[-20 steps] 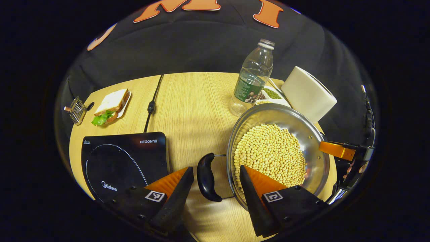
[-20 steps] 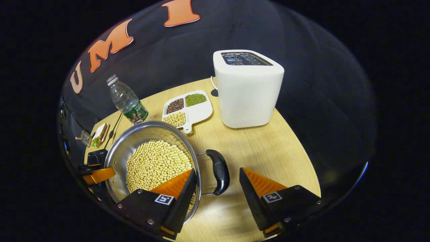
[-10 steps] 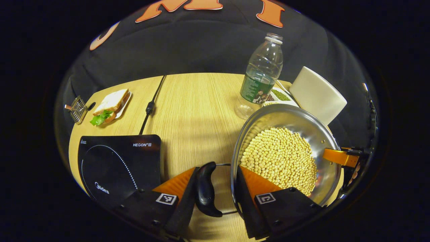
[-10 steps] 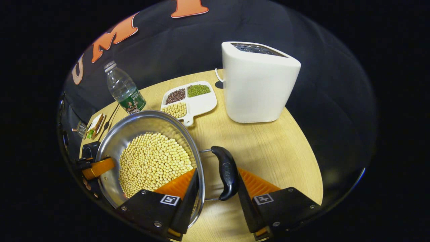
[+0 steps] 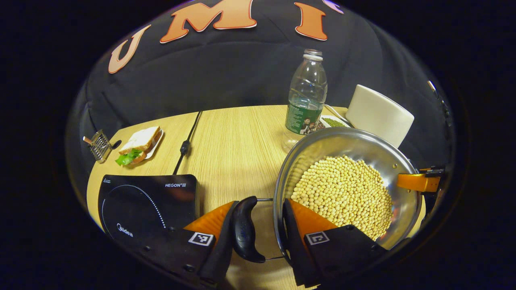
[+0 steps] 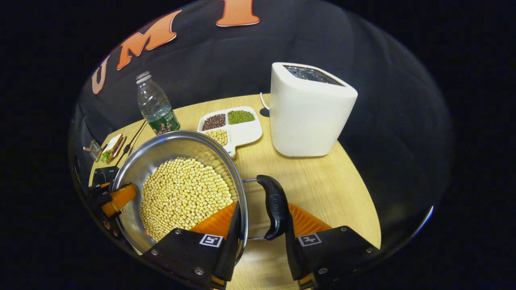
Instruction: First push the handle of the pot to place it horizontally, then grasp the pot with both hands and set it on the induction cooktop.
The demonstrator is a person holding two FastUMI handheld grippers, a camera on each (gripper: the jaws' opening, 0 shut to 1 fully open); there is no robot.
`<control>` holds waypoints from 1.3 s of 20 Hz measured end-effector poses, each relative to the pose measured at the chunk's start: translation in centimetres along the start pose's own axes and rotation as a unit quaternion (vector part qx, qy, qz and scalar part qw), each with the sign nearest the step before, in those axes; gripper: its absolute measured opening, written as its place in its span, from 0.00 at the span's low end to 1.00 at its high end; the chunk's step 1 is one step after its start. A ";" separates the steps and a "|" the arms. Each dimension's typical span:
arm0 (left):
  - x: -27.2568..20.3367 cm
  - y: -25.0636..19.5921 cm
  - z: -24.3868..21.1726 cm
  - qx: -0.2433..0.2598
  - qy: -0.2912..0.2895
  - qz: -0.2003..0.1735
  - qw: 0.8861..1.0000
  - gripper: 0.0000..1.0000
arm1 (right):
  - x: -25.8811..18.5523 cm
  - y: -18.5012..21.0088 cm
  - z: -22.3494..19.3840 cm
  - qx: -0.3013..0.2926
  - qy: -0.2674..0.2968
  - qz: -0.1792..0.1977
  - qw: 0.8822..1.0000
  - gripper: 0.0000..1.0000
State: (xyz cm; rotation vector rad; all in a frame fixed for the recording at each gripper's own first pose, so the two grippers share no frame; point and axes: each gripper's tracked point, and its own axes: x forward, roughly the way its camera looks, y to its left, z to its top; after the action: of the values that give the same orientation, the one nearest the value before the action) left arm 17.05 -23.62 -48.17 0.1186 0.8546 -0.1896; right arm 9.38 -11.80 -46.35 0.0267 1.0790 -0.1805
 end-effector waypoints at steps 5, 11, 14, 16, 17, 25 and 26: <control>-3.3 1.2 2.3 0.005 -0.041 0.004 0.999 0.69 | -3.3 1.1 1.4 0.006 -0.031 0.003 1.000 0.53; -8.9 4.6 3.6 -0.007 -0.076 0.020 0.997 0.68 | -7.2 4.6 2.2 -0.006 -0.068 0.017 0.997 0.52; -11.9 7.3 4.2 -0.012 -0.095 0.032 0.995 0.68 | -10.3 7.2 2.3 -0.019 -0.087 0.029 0.996 0.52; -13.3 9.3 4.1 -0.021 -0.099 0.043 0.994 0.65 | -11.5 9.2 2.2 -0.025 -0.092 0.038 0.995 0.52; -14.0 10.4 3.9 -0.023 -0.099 0.049 0.994 0.68 | -11.4 10.0 2.1 -0.030 -0.091 0.044 0.994 0.53; -19.6 18.3 3.1 -0.030 -0.095 0.099 0.990 0.65 | -13.6 19.2 1.6 -0.056 -0.087 0.091 0.990 0.52; -20.6 19.2 2.9 -0.033 -0.095 0.106 0.989 0.65 | -13.7 20.2 1.5 -0.060 -0.087 0.098 0.990 0.52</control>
State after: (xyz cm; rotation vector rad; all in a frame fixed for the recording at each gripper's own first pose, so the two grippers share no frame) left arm 10.06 -2.99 -30.11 0.1270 0.6532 0.0258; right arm 7.64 9.73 -34.88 0.0088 0.9046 0.0587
